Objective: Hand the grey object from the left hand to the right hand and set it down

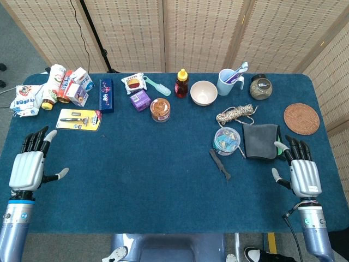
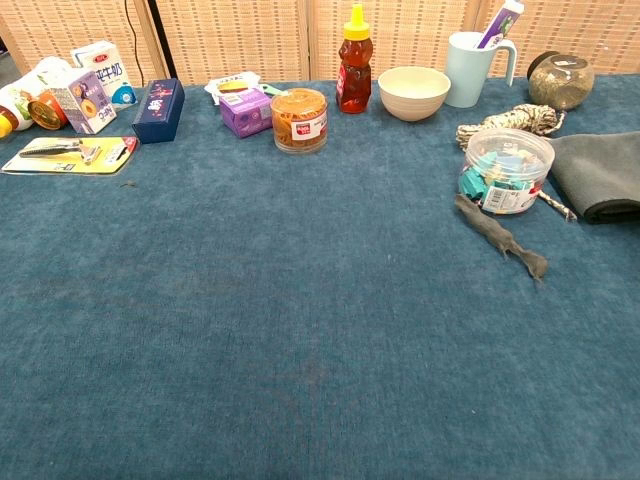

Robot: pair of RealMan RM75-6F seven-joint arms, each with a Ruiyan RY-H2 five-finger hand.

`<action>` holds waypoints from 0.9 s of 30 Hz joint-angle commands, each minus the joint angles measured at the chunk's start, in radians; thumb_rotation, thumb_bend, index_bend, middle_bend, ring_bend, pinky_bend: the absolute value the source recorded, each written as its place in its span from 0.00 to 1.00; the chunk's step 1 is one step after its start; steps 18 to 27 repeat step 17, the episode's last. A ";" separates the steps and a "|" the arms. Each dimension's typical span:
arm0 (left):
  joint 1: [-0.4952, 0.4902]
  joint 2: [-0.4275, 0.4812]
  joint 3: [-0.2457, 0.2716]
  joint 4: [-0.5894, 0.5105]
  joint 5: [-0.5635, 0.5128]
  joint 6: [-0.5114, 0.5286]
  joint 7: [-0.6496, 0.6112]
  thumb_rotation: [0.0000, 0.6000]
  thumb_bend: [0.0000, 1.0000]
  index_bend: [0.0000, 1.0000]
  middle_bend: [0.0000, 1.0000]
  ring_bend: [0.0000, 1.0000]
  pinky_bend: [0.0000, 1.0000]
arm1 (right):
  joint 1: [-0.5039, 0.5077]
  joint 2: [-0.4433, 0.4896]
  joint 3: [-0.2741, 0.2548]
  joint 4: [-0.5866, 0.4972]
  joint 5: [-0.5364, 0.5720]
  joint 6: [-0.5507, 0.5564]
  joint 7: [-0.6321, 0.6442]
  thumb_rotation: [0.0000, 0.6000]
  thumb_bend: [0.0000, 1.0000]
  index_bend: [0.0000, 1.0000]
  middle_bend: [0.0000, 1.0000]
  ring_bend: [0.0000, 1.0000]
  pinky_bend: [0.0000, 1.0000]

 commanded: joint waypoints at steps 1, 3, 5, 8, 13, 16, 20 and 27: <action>0.031 0.004 0.008 0.021 0.013 0.011 -0.023 0.91 0.00 0.01 0.00 0.00 0.00 | -0.019 0.014 -0.007 -0.019 0.014 0.011 -0.022 1.00 0.35 0.20 0.06 0.00 0.00; 0.047 0.006 0.009 0.026 0.012 0.011 -0.038 0.92 0.00 0.03 0.00 0.00 0.00 | -0.029 0.017 -0.010 -0.027 0.020 0.019 -0.032 1.00 0.35 0.21 0.06 0.00 0.00; 0.063 0.007 0.008 0.032 0.018 0.014 -0.052 0.93 0.00 0.04 0.00 0.00 0.00 | -0.039 0.019 -0.012 -0.035 0.027 0.027 -0.044 1.00 0.35 0.21 0.06 0.00 0.00; 0.082 0.006 0.003 0.041 0.030 0.027 -0.059 0.93 0.00 0.05 0.00 0.00 0.00 | -0.052 0.022 -0.013 -0.046 0.031 0.039 -0.052 1.00 0.35 0.21 0.07 0.00 0.00; 0.107 -0.002 -0.013 0.043 0.048 0.035 -0.076 0.95 0.00 0.06 0.00 0.00 0.00 | -0.071 0.030 -0.010 -0.066 0.036 0.059 -0.068 1.00 0.36 0.22 0.08 0.00 0.00; 0.116 -0.003 -0.021 0.039 0.047 0.031 -0.084 0.96 0.00 0.06 0.00 0.00 0.00 | -0.078 0.033 -0.008 -0.072 0.038 0.066 -0.072 1.00 0.36 0.22 0.08 0.00 0.00; 0.120 -0.004 -0.024 0.037 0.047 0.029 -0.086 0.96 0.00 0.06 0.00 0.00 0.00 | -0.081 0.035 -0.007 -0.074 0.040 0.067 -0.072 1.00 0.35 0.23 0.08 0.00 0.00; 0.120 -0.004 -0.024 0.037 0.047 0.029 -0.086 0.96 0.00 0.06 0.00 0.00 0.00 | -0.081 0.035 -0.007 -0.074 0.040 0.067 -0.072 1.00 0.35 0.23 0.08 0.00 0.00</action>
